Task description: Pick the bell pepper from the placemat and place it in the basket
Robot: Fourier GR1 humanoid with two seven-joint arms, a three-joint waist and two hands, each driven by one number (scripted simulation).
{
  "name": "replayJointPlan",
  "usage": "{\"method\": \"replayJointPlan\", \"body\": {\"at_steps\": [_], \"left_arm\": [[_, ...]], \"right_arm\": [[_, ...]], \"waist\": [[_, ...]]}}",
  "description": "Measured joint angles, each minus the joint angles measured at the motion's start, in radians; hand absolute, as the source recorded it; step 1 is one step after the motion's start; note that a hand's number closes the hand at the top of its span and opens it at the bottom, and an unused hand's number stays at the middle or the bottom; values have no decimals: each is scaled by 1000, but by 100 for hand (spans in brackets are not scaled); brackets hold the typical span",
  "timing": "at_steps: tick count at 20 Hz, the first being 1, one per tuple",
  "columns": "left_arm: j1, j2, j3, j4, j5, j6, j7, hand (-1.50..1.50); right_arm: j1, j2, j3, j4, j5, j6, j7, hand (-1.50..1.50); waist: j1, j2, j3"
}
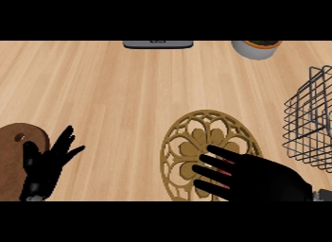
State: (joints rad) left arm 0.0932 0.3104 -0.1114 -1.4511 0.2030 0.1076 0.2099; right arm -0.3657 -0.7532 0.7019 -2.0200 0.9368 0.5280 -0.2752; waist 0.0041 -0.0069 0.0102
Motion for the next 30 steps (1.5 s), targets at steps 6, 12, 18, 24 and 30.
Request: {"method": "replayJointPlan", "body": {"at_steps": [6, 12, 18, 24, 30], "left_arm": [[3, -6, 5, -5, -13, -6, 7, 0], [12, -21, 3, -13, -35, 3, 2, 0], [11, -20, 17, -16, -37, -12, 4, 0], [6, -23, 34, -8, -33, -27, 13, 0], [20, -40, 32, -25, -47, -26, 18, 0]], "right_arm": [[9, 72, 34, 76, 79, -32, -26, -150], [13, 99, 63, 130, 179, -40, -23, -150], [10, 133, 55, 209, 239, -58, -44, -150], [23, 175, 53, 280, 284, -107, -82, -150], [49, 213, 50, 321, 332, -141, -99, 150]], "waist": [[0, -1, 0], [0, -2, 1], [0, -1, 0], [-1, 0, 0], [-1, -1, 0]]}}
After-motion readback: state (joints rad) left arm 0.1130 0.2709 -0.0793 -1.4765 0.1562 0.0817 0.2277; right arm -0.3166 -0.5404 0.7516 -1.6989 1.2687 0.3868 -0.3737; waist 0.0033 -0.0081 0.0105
